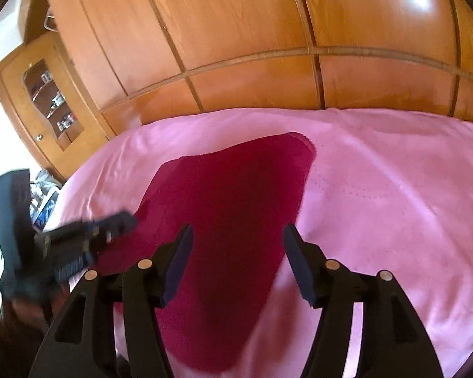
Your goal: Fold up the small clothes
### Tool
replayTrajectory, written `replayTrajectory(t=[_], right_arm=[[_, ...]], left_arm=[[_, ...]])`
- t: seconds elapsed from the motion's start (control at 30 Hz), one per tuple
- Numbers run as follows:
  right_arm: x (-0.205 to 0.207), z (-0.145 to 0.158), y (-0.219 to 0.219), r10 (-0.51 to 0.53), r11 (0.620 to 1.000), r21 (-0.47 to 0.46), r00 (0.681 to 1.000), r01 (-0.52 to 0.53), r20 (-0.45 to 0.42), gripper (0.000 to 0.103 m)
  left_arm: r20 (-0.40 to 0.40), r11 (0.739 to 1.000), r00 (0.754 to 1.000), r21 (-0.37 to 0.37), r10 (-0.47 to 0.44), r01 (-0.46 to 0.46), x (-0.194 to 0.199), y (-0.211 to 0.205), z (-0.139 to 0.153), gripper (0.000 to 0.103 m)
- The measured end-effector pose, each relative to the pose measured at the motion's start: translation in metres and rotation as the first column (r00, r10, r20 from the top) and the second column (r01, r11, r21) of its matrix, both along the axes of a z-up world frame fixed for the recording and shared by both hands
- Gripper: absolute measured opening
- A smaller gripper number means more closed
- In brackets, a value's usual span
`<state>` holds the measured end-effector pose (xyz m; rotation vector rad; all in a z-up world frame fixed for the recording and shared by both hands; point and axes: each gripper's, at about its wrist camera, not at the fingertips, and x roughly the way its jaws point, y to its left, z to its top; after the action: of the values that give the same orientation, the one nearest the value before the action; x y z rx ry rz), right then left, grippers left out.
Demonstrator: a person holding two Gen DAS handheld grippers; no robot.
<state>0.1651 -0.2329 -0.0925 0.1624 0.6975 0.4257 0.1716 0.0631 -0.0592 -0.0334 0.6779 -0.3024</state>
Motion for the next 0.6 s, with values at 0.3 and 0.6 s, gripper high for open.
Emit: replayTrajectory(t=[0.3,0.6], right_arm=[[0.029,-0.005,0.02,0.026,0.999,-0.024,0.999,-0.027,-0.022,0.059],[0.046,-0.024,0.031,0.022,0.997,-0.072,0.998,-0.027,-0.062,0.06]], left_arm=[[-0.013,0.999,1.0,0.054,-0.005,0.006,-0.004,0.002,-0.025,0.015],[-0.005,0.998,1.0,0.063,-0.008,0.008,-0.007,0.004,-0.036,0.015]])
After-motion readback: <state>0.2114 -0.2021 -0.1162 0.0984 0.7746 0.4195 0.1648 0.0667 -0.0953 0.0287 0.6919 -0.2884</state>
